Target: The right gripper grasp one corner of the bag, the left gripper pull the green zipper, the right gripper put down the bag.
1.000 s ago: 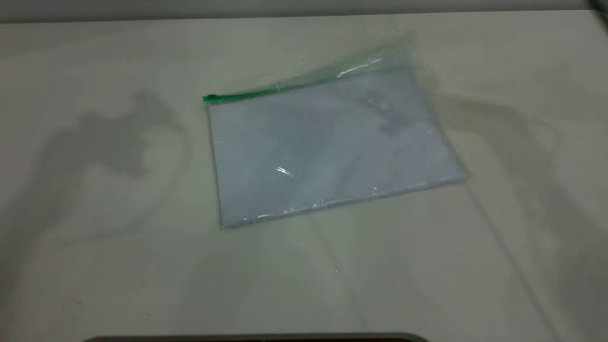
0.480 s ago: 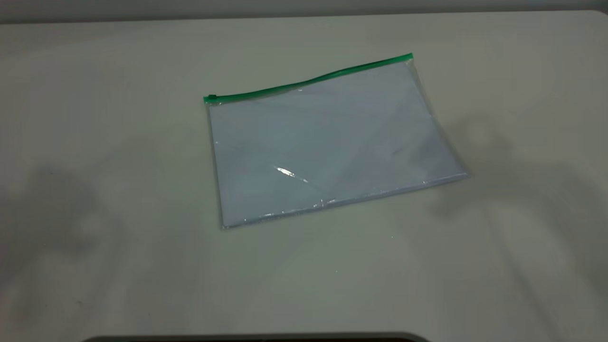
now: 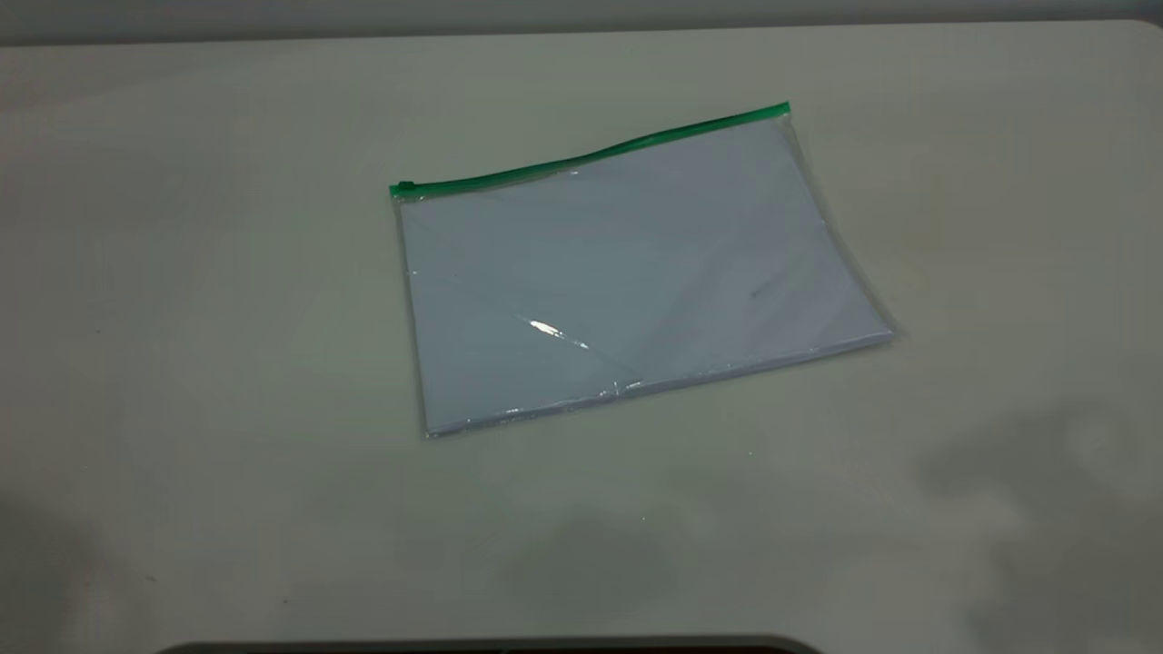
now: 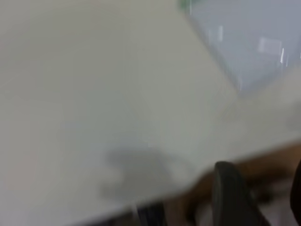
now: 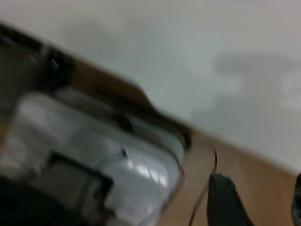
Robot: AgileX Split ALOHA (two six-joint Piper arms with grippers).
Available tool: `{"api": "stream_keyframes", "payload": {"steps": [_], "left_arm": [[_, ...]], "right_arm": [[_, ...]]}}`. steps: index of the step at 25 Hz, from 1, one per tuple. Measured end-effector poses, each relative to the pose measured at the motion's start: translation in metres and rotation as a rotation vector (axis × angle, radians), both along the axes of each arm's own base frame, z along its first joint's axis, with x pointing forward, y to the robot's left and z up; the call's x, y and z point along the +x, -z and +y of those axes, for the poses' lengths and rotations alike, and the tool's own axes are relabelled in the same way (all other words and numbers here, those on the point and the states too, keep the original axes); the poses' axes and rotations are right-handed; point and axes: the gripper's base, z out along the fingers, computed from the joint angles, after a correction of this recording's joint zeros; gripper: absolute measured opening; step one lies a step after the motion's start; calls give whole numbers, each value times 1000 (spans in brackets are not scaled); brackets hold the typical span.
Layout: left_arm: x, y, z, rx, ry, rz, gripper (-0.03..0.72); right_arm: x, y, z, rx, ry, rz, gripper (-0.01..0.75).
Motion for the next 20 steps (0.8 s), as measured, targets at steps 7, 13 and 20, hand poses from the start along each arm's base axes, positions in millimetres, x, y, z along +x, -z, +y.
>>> {"api": "stream_keyframes", "payload": {"steps": [7,13,20], "left_arm": [[-53,89,7,22,-14,177,370],[-81,101,11,-8,-50,83,370],[-100,102,14,-44,-81,-70,370]], "right_arm": [[-69,49,-19,-50,159,55,384],[-95,58,-27,-28,199,-117,384],[-103,52,-33,-44,236,-206,383]]}}
